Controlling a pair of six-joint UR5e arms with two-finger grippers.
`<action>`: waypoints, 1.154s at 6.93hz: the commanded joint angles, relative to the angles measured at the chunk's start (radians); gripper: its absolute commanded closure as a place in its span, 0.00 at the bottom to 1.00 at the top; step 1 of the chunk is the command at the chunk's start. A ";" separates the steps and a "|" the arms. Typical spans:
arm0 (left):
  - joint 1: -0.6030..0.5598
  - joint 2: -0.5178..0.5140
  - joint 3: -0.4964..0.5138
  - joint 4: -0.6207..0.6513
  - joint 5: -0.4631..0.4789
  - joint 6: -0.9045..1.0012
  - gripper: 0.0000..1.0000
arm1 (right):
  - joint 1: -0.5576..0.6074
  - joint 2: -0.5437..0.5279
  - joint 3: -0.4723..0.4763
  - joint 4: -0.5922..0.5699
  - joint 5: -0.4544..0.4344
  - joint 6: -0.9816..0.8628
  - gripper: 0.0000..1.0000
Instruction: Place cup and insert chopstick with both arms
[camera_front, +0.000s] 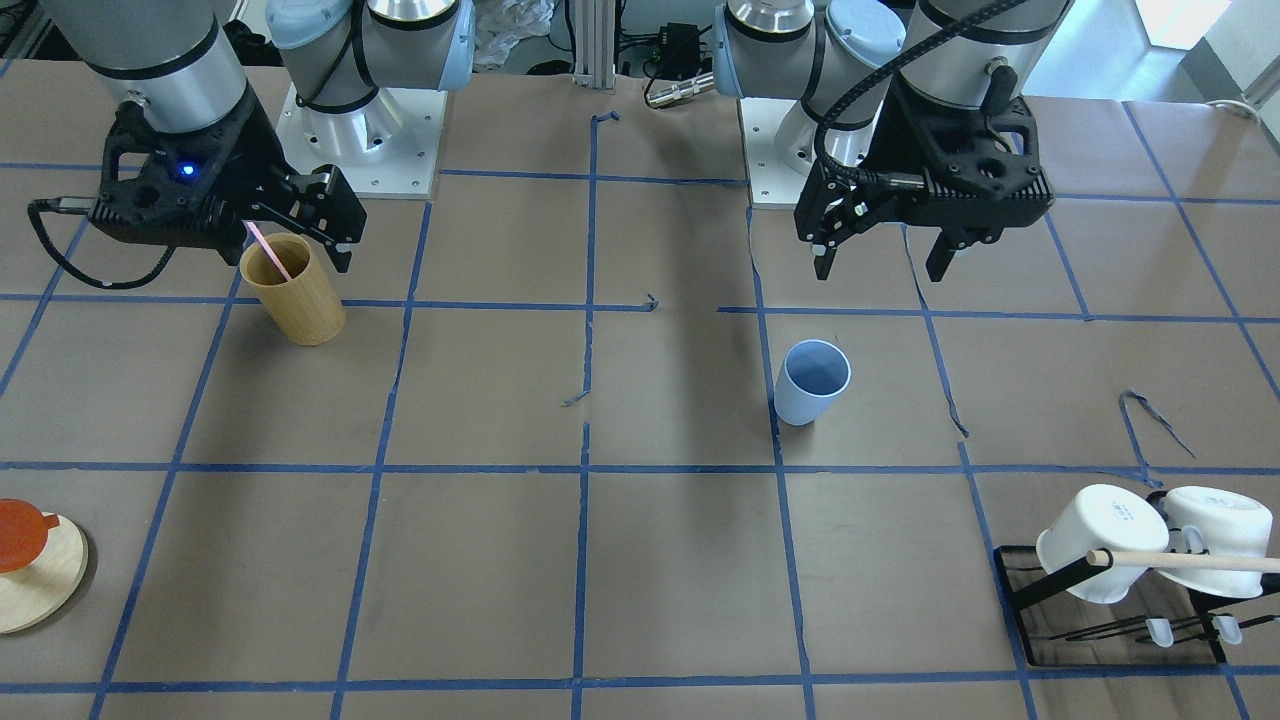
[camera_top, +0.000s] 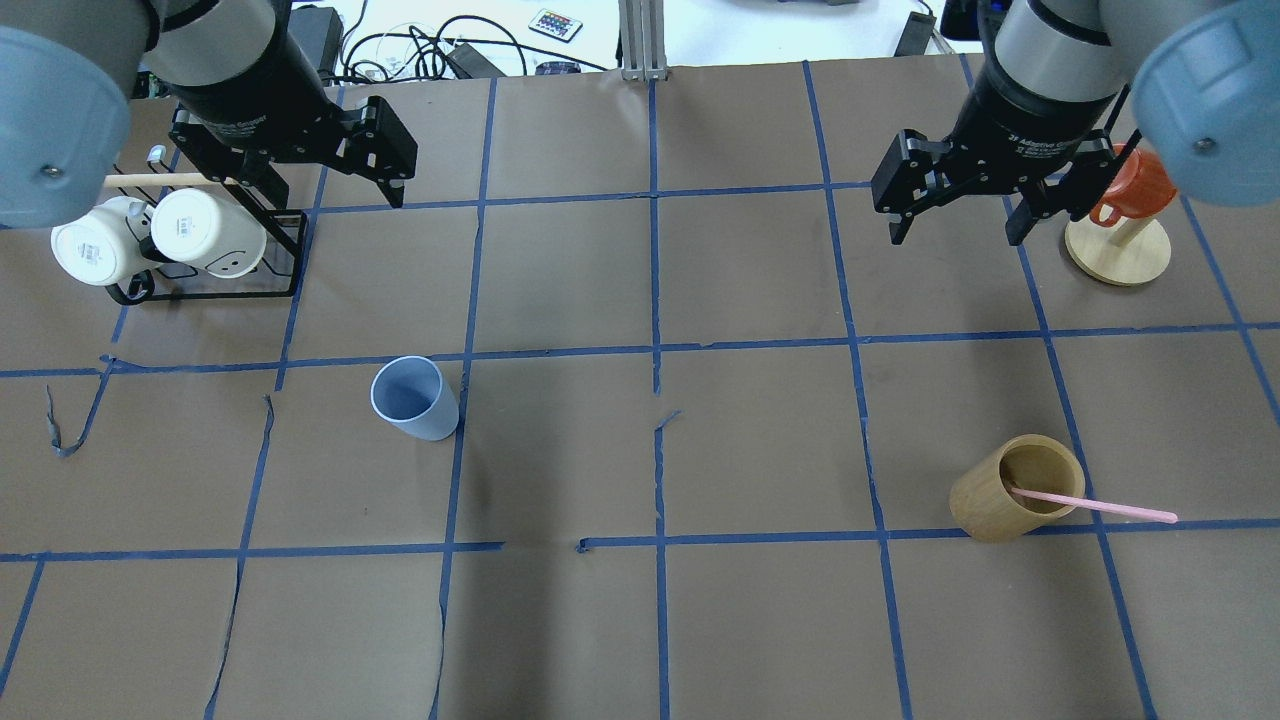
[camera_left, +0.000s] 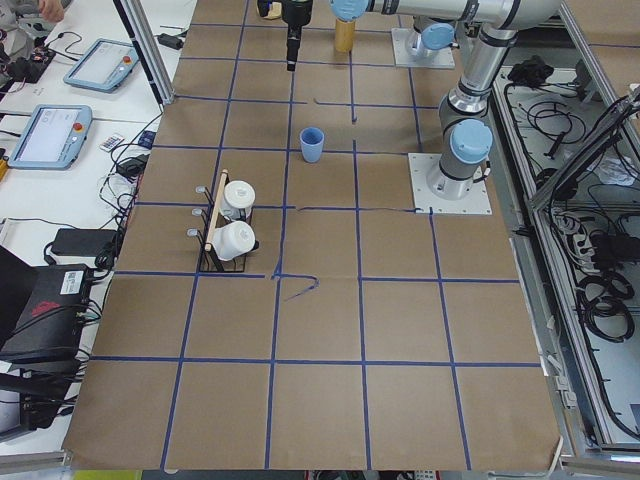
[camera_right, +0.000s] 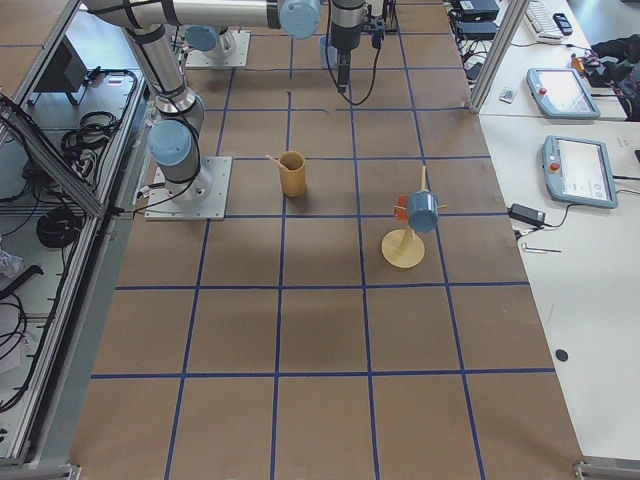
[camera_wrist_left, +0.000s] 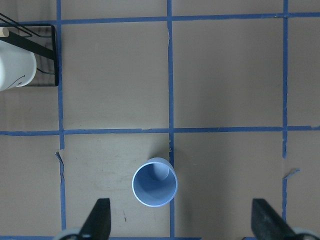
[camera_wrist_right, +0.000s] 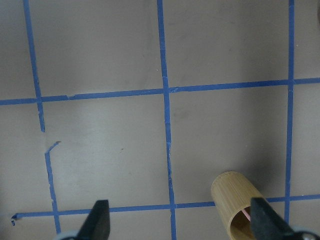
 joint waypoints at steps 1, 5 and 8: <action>0.201 0.000 -0.048 -0.037 0.002 0.156 0.00 | 0.000 0.002 0.001 0.005 0.002 0.000 0.00; 0.330 -0.081 -0.400 0.303 -0.102 0.195 0.00 | -0.020 0.009 0.018 0.146 -0.012 -0.017 0.00; 0.218 -0.054 -0.461 0.351 -0.113 0.127 0.00 | -0.162 0.009 0.024 0.274 -0.113 -0.242 0.00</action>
